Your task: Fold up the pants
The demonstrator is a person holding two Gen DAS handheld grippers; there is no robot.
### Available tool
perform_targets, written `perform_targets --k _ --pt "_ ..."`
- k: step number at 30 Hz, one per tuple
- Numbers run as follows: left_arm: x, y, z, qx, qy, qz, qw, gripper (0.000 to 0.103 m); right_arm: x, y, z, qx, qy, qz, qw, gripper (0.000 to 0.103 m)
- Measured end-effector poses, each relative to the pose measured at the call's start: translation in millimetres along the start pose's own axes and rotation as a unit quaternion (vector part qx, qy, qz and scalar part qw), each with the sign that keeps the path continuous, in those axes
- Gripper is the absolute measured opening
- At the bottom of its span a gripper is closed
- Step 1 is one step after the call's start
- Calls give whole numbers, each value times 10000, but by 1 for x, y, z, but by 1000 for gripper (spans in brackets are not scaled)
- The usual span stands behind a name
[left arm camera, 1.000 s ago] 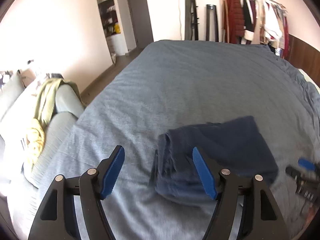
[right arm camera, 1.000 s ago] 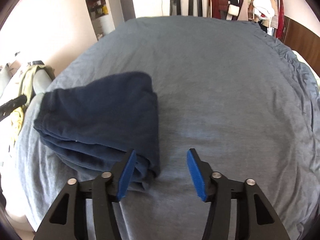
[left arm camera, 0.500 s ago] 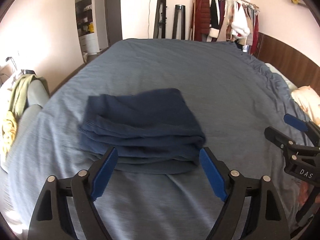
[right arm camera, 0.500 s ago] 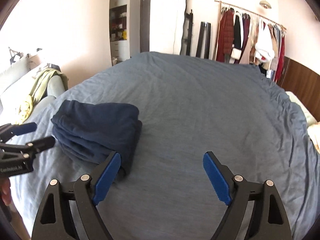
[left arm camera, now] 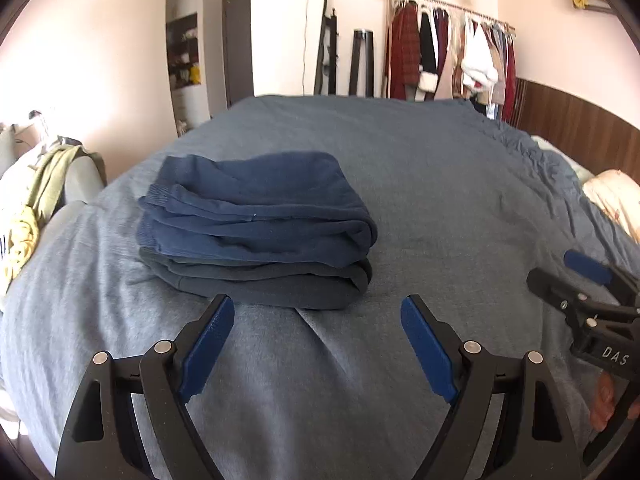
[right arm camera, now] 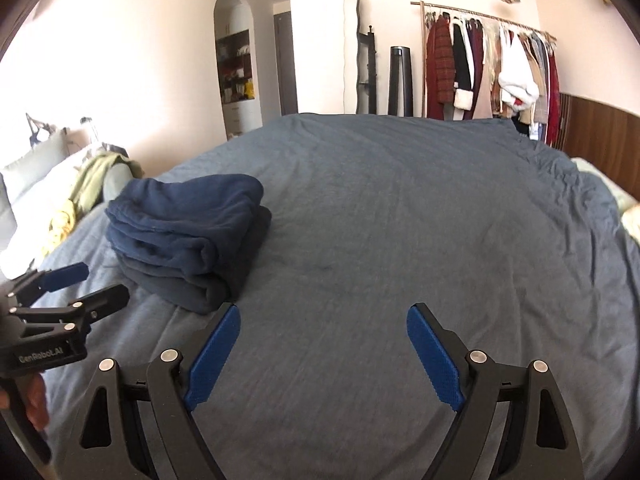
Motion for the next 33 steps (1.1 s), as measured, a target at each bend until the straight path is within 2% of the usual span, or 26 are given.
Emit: perform_targets --k 2,6,9,11,23,33 --pt "13 -3 -2 -79 -11 -35 10000 86 8 -5 0 -60 27 -12 10000 86" --pt "36 -3 -6 -371 201 -209 9989 90 31 -11 1 -87 -130 -104 9998 86" --pt "53 -7 -14 -473 175 -309 9982 91 50 -15 3 -56 -193 -154 9997 86" --pt "63 -12 -17 -454 189 -341 9982 94 61 -18 4 -39 -232 -178 9996 86" --pt "115 -31 -21 -170 117 -422 9989 97 118 -33 0 -93 -286 -353 9989 86" --pt "134 -46 -29 -147 133 -403 9990 97 142 -42 2 -66 -286 -434 9986 86"
Point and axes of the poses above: each gripper's, at about its wrist camera, not at the fingertips, and x roughly against the way its jaws point, z to its left, y to its top, the point moved 8 cm from there along -x, roughly the way its jaws point, and after that the axes turned 10 degrees about x, right-handed, at the moved point
